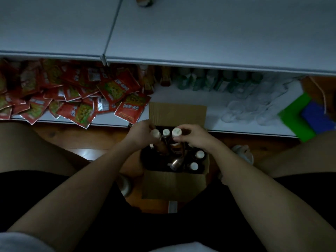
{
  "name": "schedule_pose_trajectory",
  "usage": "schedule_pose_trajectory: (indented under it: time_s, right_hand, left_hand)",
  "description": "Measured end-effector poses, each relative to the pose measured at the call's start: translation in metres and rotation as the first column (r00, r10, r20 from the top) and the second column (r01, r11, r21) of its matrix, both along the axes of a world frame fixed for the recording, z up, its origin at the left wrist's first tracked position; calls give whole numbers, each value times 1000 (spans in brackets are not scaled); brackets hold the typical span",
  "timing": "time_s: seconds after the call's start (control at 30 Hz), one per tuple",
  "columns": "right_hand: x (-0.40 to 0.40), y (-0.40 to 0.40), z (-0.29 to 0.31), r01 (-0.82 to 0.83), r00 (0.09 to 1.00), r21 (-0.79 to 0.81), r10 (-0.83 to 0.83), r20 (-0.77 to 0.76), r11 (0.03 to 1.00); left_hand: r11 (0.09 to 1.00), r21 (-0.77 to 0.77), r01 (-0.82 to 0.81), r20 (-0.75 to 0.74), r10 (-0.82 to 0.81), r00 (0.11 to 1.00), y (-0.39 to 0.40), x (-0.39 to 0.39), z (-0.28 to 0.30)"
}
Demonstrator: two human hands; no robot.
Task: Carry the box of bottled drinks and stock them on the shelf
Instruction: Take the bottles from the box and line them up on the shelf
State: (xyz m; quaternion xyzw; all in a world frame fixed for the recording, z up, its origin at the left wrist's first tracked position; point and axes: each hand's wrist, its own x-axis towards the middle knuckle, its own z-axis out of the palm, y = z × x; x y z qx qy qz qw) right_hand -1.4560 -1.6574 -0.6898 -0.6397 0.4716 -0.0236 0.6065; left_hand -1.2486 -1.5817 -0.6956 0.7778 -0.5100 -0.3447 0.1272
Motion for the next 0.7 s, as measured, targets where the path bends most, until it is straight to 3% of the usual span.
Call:
schedule_pose_trajectory:
  time_s: [0.13,0.27,0.57,0.7]
  right_hand:
    - [-3,4,28,185,962,80,-197,187,979]
    - [2,7,50,316,898,64,-320,302,947]
    - [22,2,123,423,762,12,-363,536,906]
    - [32,-5,150,433,724,-3,-346,596,901]
  left_hand:
    - [984,-161,-75,-204,41,978,0,-7,35]
    - [953,-235,-194,-481,60,875,7,-6,58]
    - [876,-391,-281,-568,11,823,4,18,114]
    - [844,-485,-230,-477,-35,878,-1,26,142]
